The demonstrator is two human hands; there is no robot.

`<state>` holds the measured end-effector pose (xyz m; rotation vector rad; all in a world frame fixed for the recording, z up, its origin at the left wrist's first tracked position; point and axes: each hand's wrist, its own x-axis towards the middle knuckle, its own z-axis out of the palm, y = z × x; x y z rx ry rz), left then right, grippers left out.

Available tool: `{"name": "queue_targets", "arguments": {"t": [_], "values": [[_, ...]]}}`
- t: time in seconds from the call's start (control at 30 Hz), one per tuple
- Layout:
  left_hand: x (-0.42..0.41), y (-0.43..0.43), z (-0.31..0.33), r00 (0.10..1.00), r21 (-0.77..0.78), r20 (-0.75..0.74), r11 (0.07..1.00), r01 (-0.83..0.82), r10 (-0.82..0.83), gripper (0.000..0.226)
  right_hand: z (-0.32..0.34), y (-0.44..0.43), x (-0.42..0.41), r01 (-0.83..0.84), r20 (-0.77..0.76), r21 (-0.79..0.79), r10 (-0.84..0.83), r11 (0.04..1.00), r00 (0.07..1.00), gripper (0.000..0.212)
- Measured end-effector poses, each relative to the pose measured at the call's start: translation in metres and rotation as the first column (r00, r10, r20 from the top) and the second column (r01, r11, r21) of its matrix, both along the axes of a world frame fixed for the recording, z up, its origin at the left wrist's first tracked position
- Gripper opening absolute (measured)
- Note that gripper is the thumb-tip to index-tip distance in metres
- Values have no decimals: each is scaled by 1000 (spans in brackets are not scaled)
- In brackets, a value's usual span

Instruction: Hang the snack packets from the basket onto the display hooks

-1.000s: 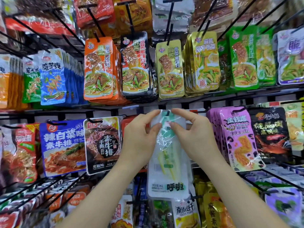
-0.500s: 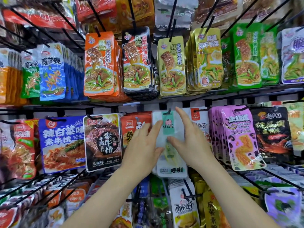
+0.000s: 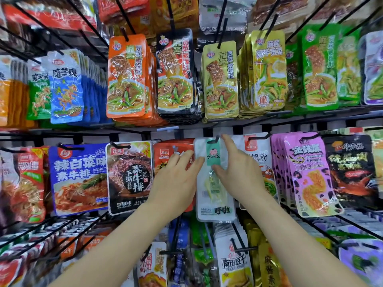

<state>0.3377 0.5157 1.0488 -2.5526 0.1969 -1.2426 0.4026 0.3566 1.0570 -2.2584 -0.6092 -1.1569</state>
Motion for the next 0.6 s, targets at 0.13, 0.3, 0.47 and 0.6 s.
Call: {"name": "queue_targets", "arguments": {"t": [0.13,0.3,0.47,0.6], "values": [[1,3,0,996,3,-90,1000,-23,23,69,3,0,7,68,9,-39,-68,997,998,77],[-3,-11,5,985,96,-95,986,-136,145,75,9,5,13,153,-32,-100,-156,983,987,75],[6,-27,21,958,187,-128,955,-231,257,70,10,8,17,208,-62,-95,-214,974,975,72],[16,-38,33,929,265,-161,921,-284,333,64,8,9,13,245,-66,-136,-255,960,965,83]]}}
